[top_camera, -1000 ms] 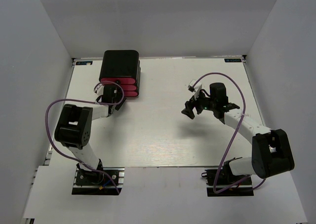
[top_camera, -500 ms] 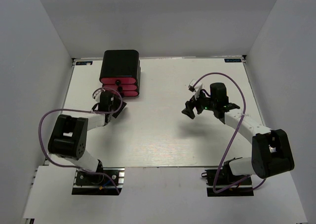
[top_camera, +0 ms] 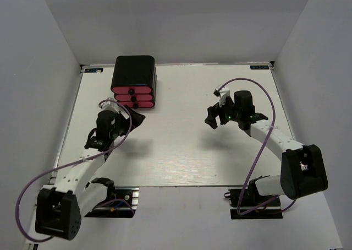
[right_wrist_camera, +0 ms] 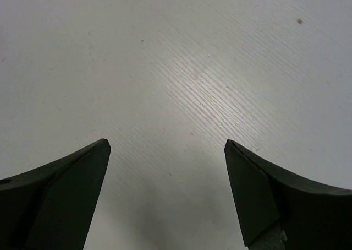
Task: Sort the stationery into containers
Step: Reset both arms
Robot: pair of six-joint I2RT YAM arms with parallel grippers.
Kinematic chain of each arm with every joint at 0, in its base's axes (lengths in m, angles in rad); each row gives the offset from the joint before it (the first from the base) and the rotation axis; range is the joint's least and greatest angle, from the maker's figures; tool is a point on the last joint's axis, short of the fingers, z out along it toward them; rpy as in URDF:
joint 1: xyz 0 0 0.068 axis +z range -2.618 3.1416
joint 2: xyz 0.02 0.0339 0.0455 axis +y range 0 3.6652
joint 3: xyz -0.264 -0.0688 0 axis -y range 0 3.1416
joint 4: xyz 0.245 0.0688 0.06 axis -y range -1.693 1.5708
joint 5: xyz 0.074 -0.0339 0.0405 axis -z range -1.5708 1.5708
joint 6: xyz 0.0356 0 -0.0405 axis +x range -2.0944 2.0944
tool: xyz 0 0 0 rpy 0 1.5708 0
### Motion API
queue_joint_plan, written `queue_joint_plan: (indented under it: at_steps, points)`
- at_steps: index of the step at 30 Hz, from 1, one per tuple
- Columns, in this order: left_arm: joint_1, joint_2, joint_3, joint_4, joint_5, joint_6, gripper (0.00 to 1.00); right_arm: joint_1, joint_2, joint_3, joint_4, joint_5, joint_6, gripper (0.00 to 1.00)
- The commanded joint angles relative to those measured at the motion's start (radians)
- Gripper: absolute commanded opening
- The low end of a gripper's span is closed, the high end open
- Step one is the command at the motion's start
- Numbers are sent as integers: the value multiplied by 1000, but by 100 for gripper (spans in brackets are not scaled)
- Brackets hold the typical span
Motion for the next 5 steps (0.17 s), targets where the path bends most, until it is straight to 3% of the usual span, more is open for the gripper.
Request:
queue_joint_plan:
  at_steps: [1, 5]
  points:
    - [-6, -86, 90, -111, 77, 135, 100, -4, -15, 68, -39, 82, 95, 90]
    - [-6, -159, 131, -168, 114, 175, 100, -4, -55, 39, -10, 101, 145, 90]
